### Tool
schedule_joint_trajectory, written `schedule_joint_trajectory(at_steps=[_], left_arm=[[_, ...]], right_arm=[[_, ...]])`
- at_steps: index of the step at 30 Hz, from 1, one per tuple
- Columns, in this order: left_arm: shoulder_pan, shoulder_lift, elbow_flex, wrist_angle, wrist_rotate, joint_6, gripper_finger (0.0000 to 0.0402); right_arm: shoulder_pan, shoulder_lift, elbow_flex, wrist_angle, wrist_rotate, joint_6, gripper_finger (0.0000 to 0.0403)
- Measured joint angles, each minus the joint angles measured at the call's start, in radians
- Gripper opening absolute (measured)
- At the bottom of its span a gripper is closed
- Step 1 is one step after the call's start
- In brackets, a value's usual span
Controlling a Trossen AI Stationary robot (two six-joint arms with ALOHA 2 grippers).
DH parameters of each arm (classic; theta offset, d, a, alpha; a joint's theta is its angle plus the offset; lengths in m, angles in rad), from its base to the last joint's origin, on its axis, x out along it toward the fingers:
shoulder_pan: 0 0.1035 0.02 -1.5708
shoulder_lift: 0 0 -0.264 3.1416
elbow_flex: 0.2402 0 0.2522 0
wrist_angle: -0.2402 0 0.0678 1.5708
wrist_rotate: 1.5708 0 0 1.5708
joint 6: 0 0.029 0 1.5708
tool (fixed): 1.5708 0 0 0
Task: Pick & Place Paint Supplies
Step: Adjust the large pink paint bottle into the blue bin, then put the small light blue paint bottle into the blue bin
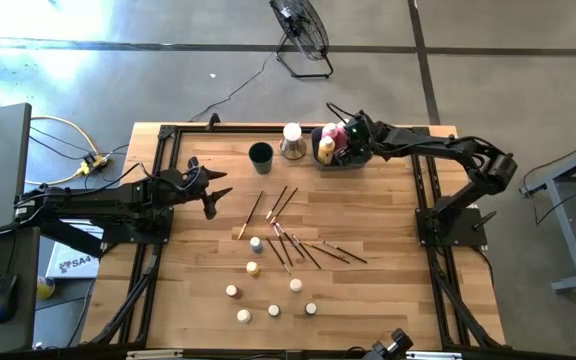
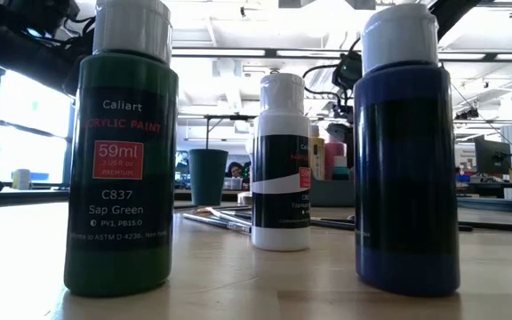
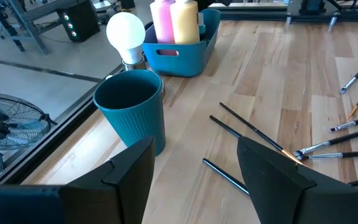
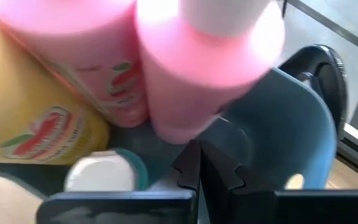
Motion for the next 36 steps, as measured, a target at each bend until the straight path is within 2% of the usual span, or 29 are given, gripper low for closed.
schedule_joint_trajectory(at_steps=[6,12,22,29,36], left_arm=[[0.000,0.000,0.000,0.000,0.000,0.000,0.0225],[0.000,0.000,0.000,0.000,0.000,0.000,0.0226],[0.000,0.000,0.000,0.000,0.000,0.000,0.0225],[0.000,0.000,0.000,0.000,0.000,0.000,0.0225],[0.000,0.000,0.000,0.000,0.000,0.000,0.0226]], right_arm=[[-0.001,0.000,0.000,0.016,0.075,0.004,0.0002],[-0.002,0.000,0.000,0.045,0.073,-0.008,0.0002],[-0.023,-0.001,0.000,0.074,-0.005,-0.044,0.0002],[-0.022,-0.001,0.000,0.064,0.004,-0.048,0.0002],[-0.021,-0.017,0.000,-0.035,0.056,-0.030,0.0002]])
